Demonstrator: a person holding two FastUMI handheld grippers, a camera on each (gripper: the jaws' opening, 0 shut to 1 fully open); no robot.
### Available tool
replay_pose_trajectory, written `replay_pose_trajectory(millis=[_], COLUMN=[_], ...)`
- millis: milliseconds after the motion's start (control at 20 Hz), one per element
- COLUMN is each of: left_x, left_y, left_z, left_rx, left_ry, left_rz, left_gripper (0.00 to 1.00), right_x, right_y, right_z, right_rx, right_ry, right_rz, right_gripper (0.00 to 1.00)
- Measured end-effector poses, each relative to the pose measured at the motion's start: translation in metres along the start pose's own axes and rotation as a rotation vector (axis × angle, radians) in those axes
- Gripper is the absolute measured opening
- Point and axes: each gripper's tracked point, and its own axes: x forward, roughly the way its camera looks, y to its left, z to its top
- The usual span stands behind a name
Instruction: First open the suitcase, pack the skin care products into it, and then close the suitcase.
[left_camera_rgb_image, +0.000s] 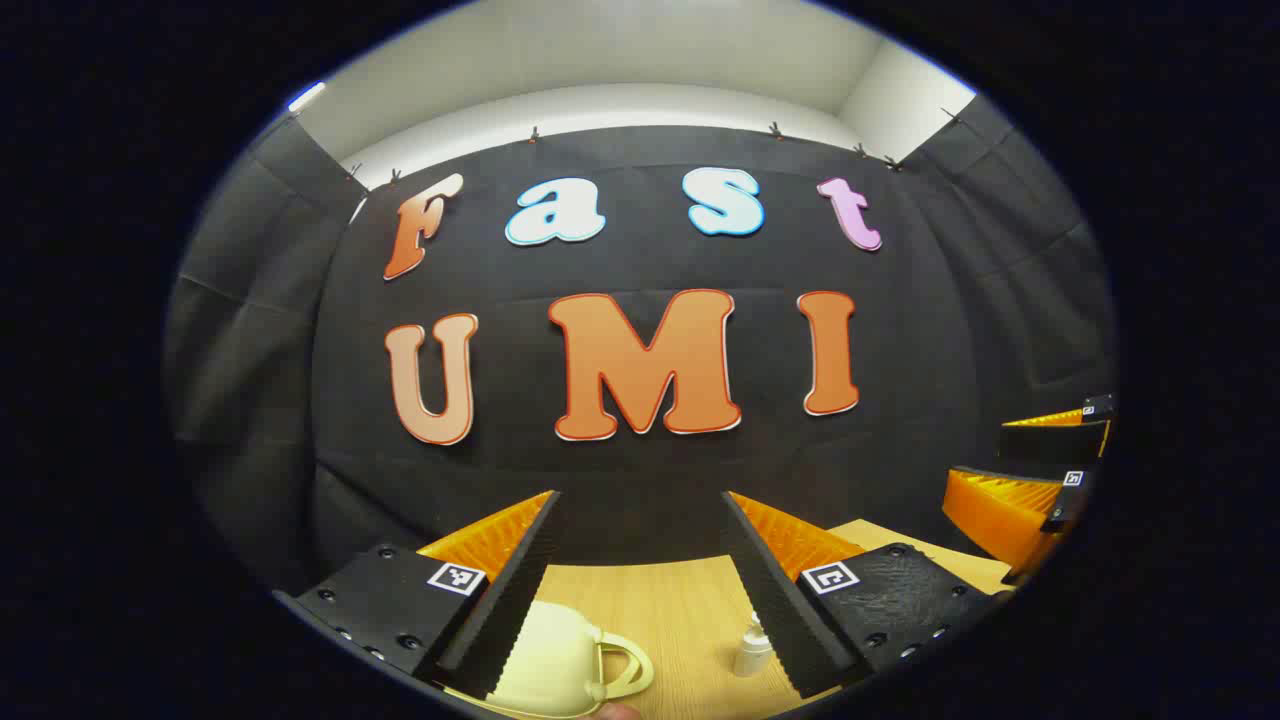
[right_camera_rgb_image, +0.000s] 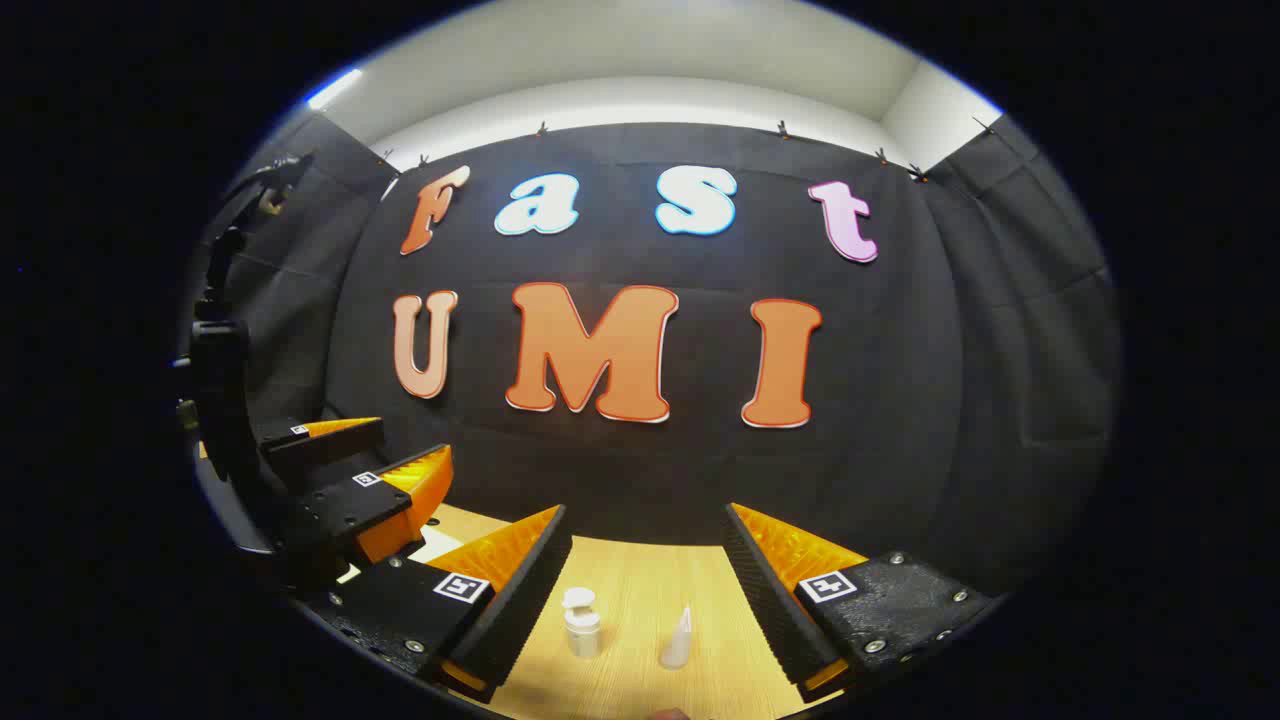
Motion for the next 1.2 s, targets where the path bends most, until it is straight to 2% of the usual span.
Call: replay_pose_trajectory(millis=[250, 350, 700, 900, 1050, 1200], left_x=[0.006, 0.010, 0.030, 0.039, 0.042, 0.043], left_y=[0.004, -0.002, -0.006, 0.004, 0.003, 0.000], left_z=[-0.005, -0.012, -0.021, -0.035, -0.055, -0.089], left_rx=[0.013, 0.027, 0.064, 0.099, 0.155, 0.180], left_ry=[0.002, 0.006, 0.021, 0.039, 0.066, 0.147], left_rz=[0.085, 0.067, -0.024, -0.042, -0.060, -0.099], left_gripper=[0.99, 1.00, 0.99, 0.99, 0.99, 0.99], right_x=[0.015, 0.021, 0.036, 0.040, 0.043, 0.047], right_y=[-0.004, -0.006, 0.005, 0.010, 0.004, -0.003], right_z=[-0.019, -0.023, -0.030, -0.033, -0.032, -0.032], right_rx=[0.018, 0.011, 0.016, 0.001, 0.007, -0.012], right_ry=[0.026, 0.026, 0.050, 0.065, 0.067, 0.064], right_rz=[0.090, 0.089, 0.012, -0.011, -0.030, -0.045], right_gripper=[0.97, 0.97, 0.97, 0.97, 0.97, 0.97])
